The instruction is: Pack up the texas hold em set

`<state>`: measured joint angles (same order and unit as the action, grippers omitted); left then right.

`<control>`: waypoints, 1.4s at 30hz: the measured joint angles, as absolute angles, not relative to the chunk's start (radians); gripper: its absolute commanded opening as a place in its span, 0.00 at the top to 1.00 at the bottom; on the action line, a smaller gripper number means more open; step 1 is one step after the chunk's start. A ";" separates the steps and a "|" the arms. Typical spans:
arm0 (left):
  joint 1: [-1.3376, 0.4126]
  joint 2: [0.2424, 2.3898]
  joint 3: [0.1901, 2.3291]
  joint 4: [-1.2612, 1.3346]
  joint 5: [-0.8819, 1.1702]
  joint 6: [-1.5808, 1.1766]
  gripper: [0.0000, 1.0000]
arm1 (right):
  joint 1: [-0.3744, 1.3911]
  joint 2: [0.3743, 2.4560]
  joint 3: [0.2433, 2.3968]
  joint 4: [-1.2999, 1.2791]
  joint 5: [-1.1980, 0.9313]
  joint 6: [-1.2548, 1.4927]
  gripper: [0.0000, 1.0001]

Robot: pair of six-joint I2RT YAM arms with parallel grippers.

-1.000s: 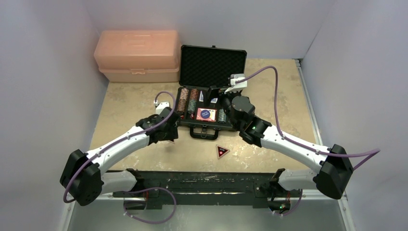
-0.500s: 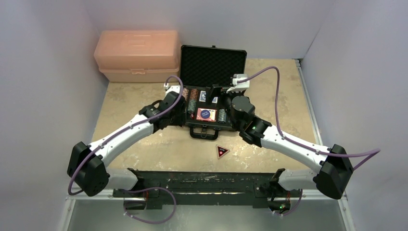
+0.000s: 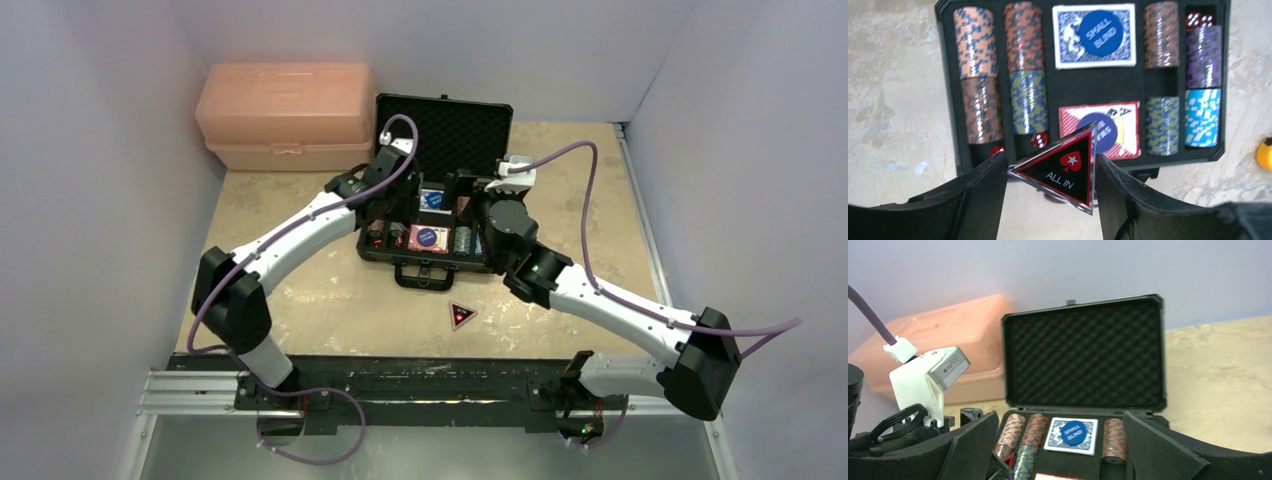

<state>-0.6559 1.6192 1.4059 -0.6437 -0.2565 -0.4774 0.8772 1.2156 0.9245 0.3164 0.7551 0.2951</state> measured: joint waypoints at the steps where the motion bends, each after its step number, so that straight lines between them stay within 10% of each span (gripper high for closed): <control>1: -0.656 1.645 1.437 -0.648 -0.252 -0.477 1.00 | 0.877 1.211 0.925 0.314 0.784 0.298 0.01; 14: -0.656 1.913 1.766 -0.715 -0.240 -0.582 1.00 | 0.877 1.204 0.925 0.241 1.159 0.411 0.01; 37: -0.655 2.114 2.035 -0.874 -0.398 -0.808 1.00 | 0.877 1.204 0.925 0.231 1.182 0.446 0.01; 42: -0.655 2.114 2.018 -0.849 -0.393 -0.772 0.72 | 0.877 1.204 0.925 0.231 1.169 0.445 0.01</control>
